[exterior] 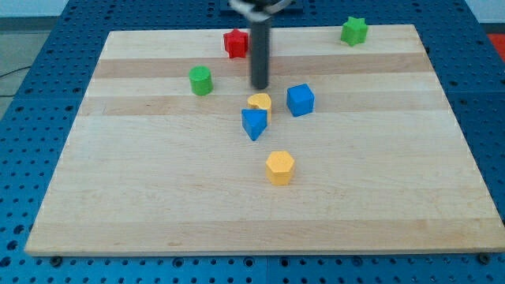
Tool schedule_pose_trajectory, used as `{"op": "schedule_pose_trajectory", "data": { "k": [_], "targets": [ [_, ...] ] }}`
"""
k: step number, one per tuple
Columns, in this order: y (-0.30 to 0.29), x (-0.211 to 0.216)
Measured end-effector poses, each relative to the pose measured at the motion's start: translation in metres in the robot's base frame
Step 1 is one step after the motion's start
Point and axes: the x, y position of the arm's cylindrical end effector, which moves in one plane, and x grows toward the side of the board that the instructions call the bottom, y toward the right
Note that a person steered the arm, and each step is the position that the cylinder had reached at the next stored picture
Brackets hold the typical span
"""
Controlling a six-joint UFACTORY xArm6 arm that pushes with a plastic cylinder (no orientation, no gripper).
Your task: Move green star towards top centre
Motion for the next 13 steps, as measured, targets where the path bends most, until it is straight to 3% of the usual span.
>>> {"op": "schedule_pose_trajectory", "data": {
  "k": [1, 2, 4, 6, 7, 9, 10, 11, 12, 13],
  "targets": [
    [-0.056, 0.028],
    [-0.105, 0.018],
    [-0.100, -0.022],
    [-0.101, -0.022],
    [-0.073, -0.022],
    [0.146, -0.036],
    [0.228, -0.096],
    [0.223, -0.141],
    [0.211, -0.140],
    [0.275, -0.144]
  ]
}}
